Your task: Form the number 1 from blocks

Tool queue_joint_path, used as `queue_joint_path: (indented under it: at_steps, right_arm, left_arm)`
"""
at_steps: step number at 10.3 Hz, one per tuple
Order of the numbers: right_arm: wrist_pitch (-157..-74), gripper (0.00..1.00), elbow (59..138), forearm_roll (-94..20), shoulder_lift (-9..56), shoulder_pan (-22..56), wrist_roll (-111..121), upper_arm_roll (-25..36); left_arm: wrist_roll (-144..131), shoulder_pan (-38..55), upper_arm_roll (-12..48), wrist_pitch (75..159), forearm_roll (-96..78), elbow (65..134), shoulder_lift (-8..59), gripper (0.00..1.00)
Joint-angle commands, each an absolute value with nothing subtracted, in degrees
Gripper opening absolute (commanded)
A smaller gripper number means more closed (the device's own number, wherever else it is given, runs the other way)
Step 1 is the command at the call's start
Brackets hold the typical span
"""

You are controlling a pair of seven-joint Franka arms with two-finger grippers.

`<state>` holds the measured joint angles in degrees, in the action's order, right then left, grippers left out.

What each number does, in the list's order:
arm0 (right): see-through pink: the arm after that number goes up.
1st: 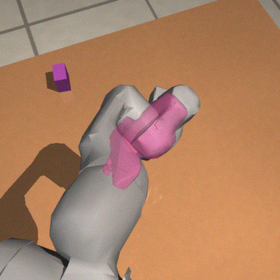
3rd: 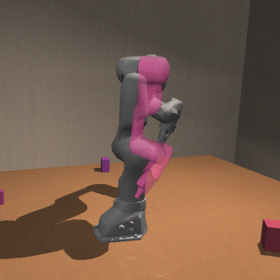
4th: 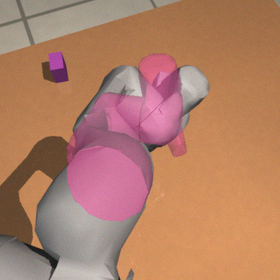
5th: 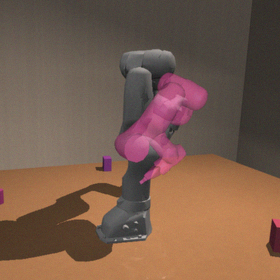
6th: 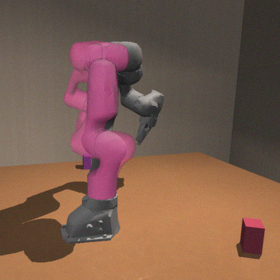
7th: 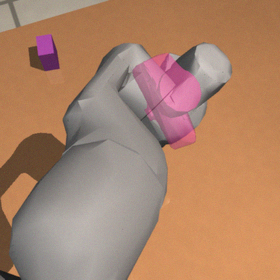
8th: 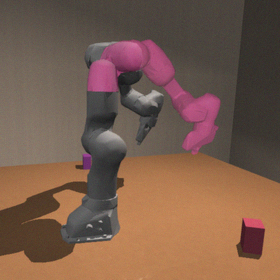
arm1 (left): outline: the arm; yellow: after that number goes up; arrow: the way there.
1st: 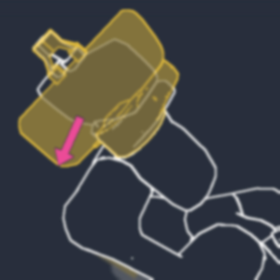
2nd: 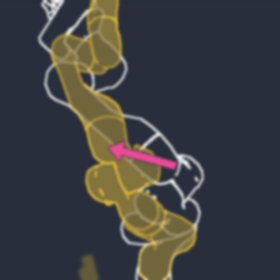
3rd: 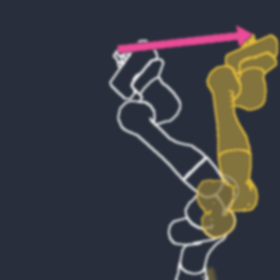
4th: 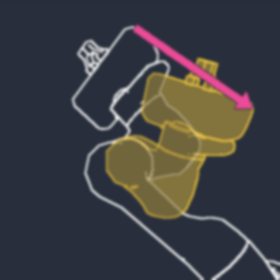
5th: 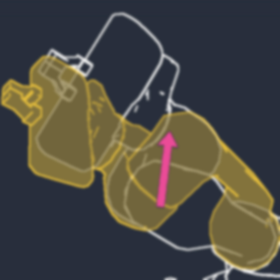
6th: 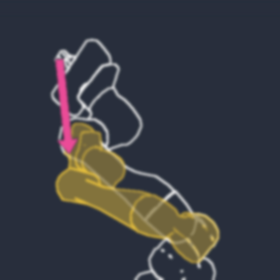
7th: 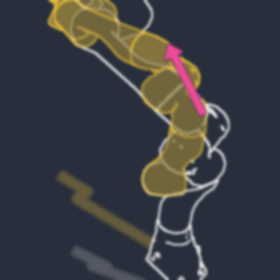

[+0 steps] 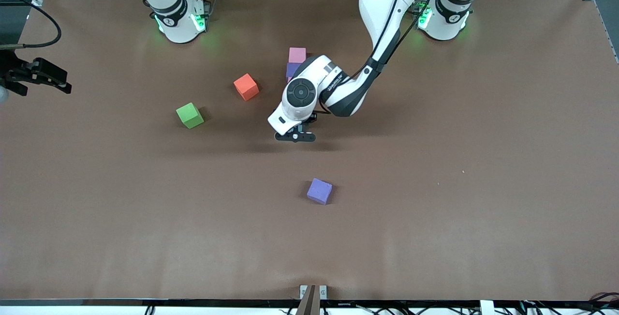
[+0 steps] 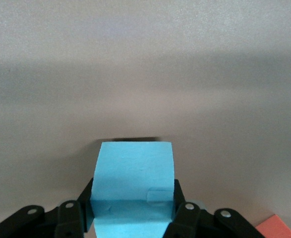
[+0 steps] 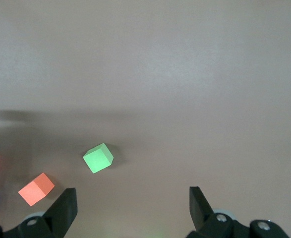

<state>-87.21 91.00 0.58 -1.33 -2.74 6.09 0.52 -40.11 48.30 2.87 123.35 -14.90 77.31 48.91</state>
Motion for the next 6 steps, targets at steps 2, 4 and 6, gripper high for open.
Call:
queue_joint_path:
  at_steps: [2, 4, 6]
  right_arm:
    - [-86.1, 1.0, 91.8, -2.0, -2.9, -3.9, 6.9, 0.6]
    - [-86.0, 1.0, 91.8, -2.0, -2.9, -3.9, 6.9, 0.6]
    - [-86.0, 1.0, 91.8, -2.0, -2.9, -3.9, 6.9, 0.5]
  left_arm:
    - [-40.5, 49.7, 2.4, 123.5, -15.6, 76.6, 49.8, 0.04]
    - [-39.6, 51.2, 2.2, 123.5, -14.6, 76.6, 50.3, 0.83]
    - [-39.9, 51.6, 2.2, 123.5, -14.2, 77.1, 50.3, 1.0]
